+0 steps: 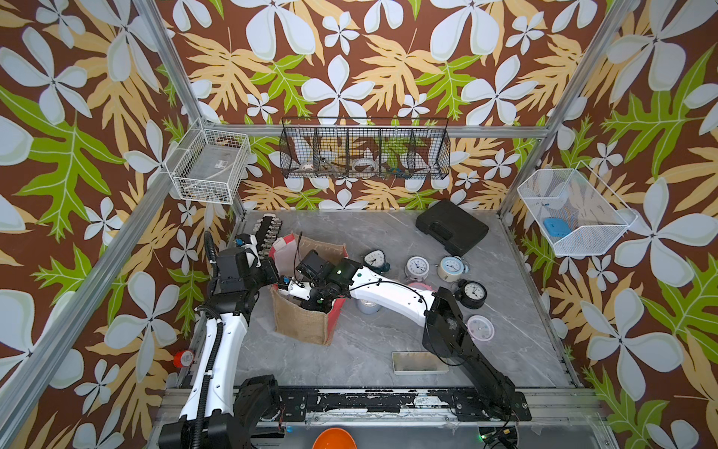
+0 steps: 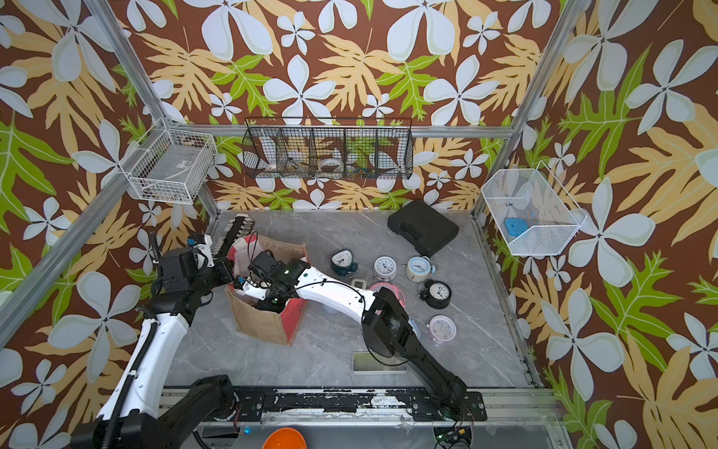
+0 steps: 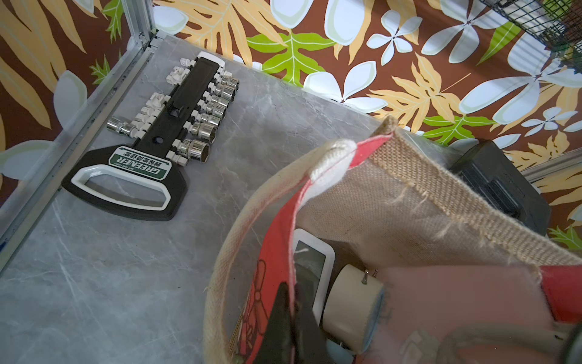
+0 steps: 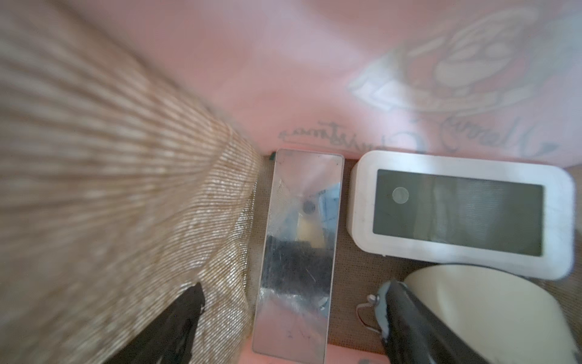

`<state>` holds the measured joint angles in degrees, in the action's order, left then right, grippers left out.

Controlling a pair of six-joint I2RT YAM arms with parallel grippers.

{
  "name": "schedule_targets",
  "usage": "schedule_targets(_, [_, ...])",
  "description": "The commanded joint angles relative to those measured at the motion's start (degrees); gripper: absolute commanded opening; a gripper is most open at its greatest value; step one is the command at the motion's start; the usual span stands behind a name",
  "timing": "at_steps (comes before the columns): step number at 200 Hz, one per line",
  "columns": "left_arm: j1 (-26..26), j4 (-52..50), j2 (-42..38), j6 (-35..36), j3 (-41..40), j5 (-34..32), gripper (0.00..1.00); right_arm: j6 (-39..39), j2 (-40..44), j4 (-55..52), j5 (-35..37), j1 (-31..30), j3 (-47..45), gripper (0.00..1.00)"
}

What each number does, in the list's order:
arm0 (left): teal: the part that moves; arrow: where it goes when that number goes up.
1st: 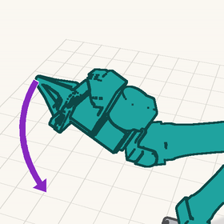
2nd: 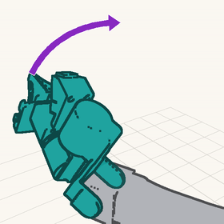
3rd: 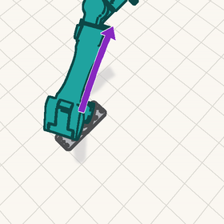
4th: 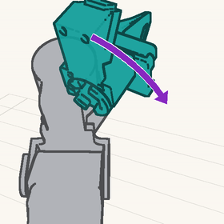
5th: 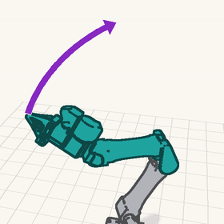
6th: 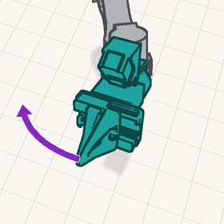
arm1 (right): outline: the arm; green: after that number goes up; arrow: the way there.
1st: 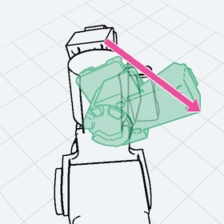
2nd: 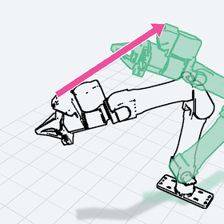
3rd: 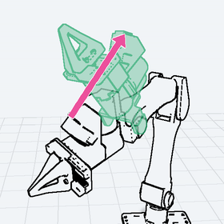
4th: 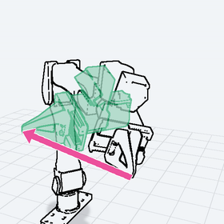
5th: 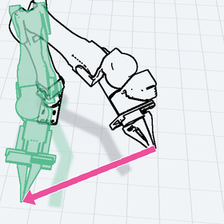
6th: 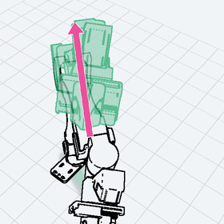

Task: Put the alarm clock into the canvas bag
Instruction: Place the alarm at the canvas bag.

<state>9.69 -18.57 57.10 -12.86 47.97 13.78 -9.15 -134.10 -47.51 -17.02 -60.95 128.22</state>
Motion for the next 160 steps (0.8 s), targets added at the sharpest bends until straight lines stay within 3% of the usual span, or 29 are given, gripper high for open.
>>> schedule_targets(1, [0.1, 1.1, -0.2, 1.1, -0.2, -1.4, 0.00, 2.4, 2.3, 2.0, 3.5, -0.1, -1.0, 0.89])
schedule_targets(98, [0.0, -1.1, -1.5, -2.6, -1.3, 0.2, 0.00, 12.5, 15.0, 7.9, 17.1, -0.1, -7.3, 0.87])
schedule_targets(160, [0.0, 1.8, -3.9, -4.4, -4.5, 1.9, 0.00, 18.7, 27.3, 9.3, 30.5, 0.3, -20.6, 0.87])
